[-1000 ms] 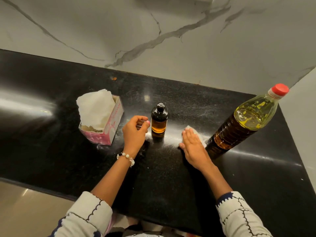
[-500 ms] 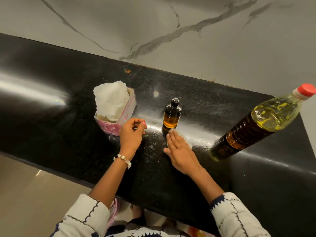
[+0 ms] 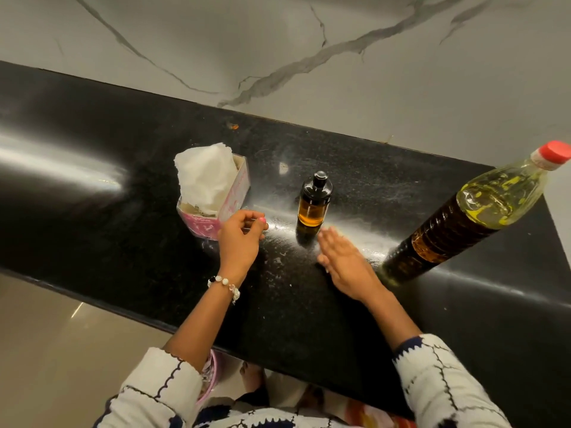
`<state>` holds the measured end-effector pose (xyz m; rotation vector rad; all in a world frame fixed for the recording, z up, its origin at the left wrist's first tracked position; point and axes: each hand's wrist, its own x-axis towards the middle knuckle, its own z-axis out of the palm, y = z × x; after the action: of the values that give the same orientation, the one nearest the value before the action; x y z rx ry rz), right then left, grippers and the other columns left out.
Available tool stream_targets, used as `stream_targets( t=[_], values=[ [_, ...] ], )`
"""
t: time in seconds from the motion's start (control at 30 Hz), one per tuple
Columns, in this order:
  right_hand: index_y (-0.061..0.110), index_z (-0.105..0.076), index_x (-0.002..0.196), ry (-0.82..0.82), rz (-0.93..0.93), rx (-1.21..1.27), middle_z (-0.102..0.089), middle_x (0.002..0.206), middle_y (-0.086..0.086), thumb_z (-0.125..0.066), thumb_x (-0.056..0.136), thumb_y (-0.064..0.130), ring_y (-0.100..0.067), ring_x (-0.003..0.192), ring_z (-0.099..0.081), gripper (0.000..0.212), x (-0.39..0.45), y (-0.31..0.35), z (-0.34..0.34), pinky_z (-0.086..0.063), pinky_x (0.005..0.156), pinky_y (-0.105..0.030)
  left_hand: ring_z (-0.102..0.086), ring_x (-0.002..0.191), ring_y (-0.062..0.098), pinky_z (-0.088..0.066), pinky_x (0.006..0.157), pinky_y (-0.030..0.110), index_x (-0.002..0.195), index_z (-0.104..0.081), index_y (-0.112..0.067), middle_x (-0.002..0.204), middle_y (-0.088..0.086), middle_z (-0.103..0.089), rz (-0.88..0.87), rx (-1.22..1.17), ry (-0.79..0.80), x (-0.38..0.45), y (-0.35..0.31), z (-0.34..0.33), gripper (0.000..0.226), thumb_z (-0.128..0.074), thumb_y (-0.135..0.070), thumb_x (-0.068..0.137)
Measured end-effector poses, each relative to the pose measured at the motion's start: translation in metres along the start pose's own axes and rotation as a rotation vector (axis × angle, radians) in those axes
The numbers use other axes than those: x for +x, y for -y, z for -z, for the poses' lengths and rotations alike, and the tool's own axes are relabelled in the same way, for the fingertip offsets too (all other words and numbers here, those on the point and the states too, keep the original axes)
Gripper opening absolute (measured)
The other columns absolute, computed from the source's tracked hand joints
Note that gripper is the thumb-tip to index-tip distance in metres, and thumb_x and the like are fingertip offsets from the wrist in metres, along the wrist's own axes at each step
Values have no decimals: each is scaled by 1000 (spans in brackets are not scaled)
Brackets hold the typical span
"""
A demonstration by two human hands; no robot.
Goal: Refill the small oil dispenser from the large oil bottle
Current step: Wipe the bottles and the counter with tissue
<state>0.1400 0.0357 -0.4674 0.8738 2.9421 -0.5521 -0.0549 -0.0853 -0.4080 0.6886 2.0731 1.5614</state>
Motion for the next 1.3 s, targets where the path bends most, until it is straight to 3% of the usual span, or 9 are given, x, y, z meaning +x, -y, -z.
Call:
stream_targets(
  t=[0.1,0.27,0.5,0.7,0.8,0.93,1.03,1.13,1.3],
  values=[
    [11,-10,150,-31,-135,16,1,157,-4,-19,99,46,-19,146,4,63,7,21,-5,-1,120,-37,-68,75,15,-59,77,40,86,-64,-25,84,-1,-70,-13,14,60,-5,-5,-14,10,-62,-16,91],
    [17,-12,150,107,291,19,-3,158,2,-21,99,44,-10,146,6,58,-60,23,-12,4,119,-31,-69,76,19,-58,78,45,90,-67,-22,85,0,-72,-48,-15,265,-15,-13,-40,4,-64,-19,90],
    [8,-13,150,-77,-267,17,-6,158,-10,-21,99,43,-22,147,-2,62,-31,-48,13,-2,120,-36,-68,72,17,-55,67,29,87,-68,-19,81,3,-72,-152,-97,462,-26,-48,-82,6,-65,-15,90],
    [17,-14,151,6,92,56,-2,158,3,-25,99,44,-10,146,7,59,-81,-17,-11,4,118,-30,-67,94,10,-55,87,30,109,-65,-18,99,-3,-70,-308,-53,625,-15,-91,-144,33,-77,-25,79],
    [20,-14,150,-44,-97,87,0,156,7,-32,100,32,-11,146,3,54,-112,-68,-2,8,117,-23,-57,112,8,-49,98,27,131,-51,-19,123,-3,-60,-346,55,762,-14,-105,-180,67,-82,-32,72],
    [11,-17,149,-185,-387,66,-1,154,1,-8,88,52,-18,146,0,73,-116,-80,8,15,112,-20,-41,132,16,-37,109,34,149,-24,-22,144,2,-44,-358,64,888,-17,-111,-226,105,-87,-31,65],
    [9,-19,149,-151,-283,100,-6,158,-4,-16,96,48,-16,146,5,66,-123,-53,4,9,115,-25,-44,131,15,-36,112,41,150,-16,-28,140,-2,-47,-389,-17,928,-22,-113,-249,119,-90,-33,58],
    [15,-25,148,-71,-134,170,-10,158,2,-15,98,50,-8,146,3,62,-160,-64,4,2,119,-28,-49,126,13,-42,108,40,146,-20,-32,136,-8,-47,-433,-61,928,-28,-109,-262,115,-92,-31,55],
    [21,-9,148,-188,-565,85,-2,156,5,-25,102,34,-19,147,2,50,-182,-127,23,5,117,-36,-60,108,5,-51,97,30,133,-35,-24,120,-8,-58,-467,-93,764,-35,-108,-271,97,-92,-25,55]
  ],
)
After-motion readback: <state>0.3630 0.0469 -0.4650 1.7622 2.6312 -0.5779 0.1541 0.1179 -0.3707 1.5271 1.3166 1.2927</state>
